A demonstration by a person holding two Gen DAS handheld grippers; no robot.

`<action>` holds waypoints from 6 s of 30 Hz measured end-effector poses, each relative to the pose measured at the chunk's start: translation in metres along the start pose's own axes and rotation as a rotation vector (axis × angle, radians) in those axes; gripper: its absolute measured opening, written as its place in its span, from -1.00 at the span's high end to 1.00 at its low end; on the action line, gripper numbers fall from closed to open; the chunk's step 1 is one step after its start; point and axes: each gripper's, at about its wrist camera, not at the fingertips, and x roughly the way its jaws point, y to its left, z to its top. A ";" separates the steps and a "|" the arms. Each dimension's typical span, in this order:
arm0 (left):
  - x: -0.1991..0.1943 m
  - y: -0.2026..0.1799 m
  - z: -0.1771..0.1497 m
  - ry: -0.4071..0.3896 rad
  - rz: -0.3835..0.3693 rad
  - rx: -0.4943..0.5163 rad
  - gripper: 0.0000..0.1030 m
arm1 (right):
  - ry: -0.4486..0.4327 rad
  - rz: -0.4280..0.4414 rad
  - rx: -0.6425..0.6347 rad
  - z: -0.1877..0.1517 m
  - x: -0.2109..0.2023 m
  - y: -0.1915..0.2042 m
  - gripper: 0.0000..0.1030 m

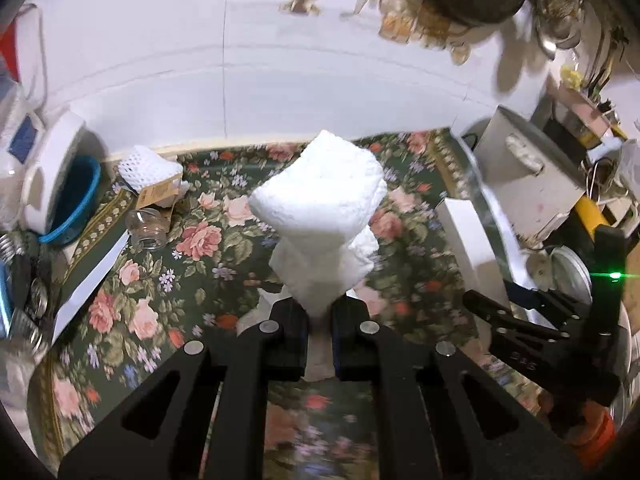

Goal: Collect trash
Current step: 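Carry the tissue and white box down toward the white floor bin, then open both grippers over the bin, dropping the tissue and box, then raise both tools back toward the remaining items on the mat, then grasp the red-stained tissue with the left gripper while the right gripper grasps the small bottle in the blue cup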

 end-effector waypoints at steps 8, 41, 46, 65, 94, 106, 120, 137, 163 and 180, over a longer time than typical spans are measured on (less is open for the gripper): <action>-0.076 -0.059 -0.031 -0.133 0.054 -0.064 0.84 | -0.135 0.114 -0.098 -0.007 -0.090 -0.019 0.07; -0.226 -0.054 -0.282 0.020 -0.038 0.043 0.84 | -0.034 0.071 0.033 -0.248 -0.210 0.082 0.06; -0.195 -0.055 -0.313 0.103 -0.038 0.021 0.84 | 0.045 0.060 0.029 -0.276 -0.184 0.076 0.06; 0.045 -0.046 -0.509 0.351 0.068 -0.183 0.84 | 0.418 0.067 -0.099 -0.432 0.087 0.012 0.06; 0.204 -0.046 -0.566 0.484 -0.020 -0.200 0.01 | 0.414 0.076 0.005 -0.457 0.184 -0.015 -0.12; 0.096 -0.055 -0.509 0.440 0.036 -0.150 0.01 | 0.351 0.107 0.005 -0.411 0.094 0.002 -0.13; -0.147 -0.056 -0.357 0.159 0.036 -0.093 0.01 | 0.129 0.074 -0.019 -0.303 -0.114 0.059 -0.13; -0.282 -0.052 -0.231 -0.137 0.028 0.005 -0.55 | -0.235 0.020 -0.018 -0.208 -0.246 0.085 -0.47; -0.114 -0.026 -0.072 -0.090 0.176 -0.233 -0.61 | -0.136 0.149 -0.153 -0.026 -0.116 0.004 -0.47; 0.120 0.049 -0.026 0.263 0.110 -0.070 -0.60 | 0.050 0.131 0.027 0.040 0.036 0.035 -0.47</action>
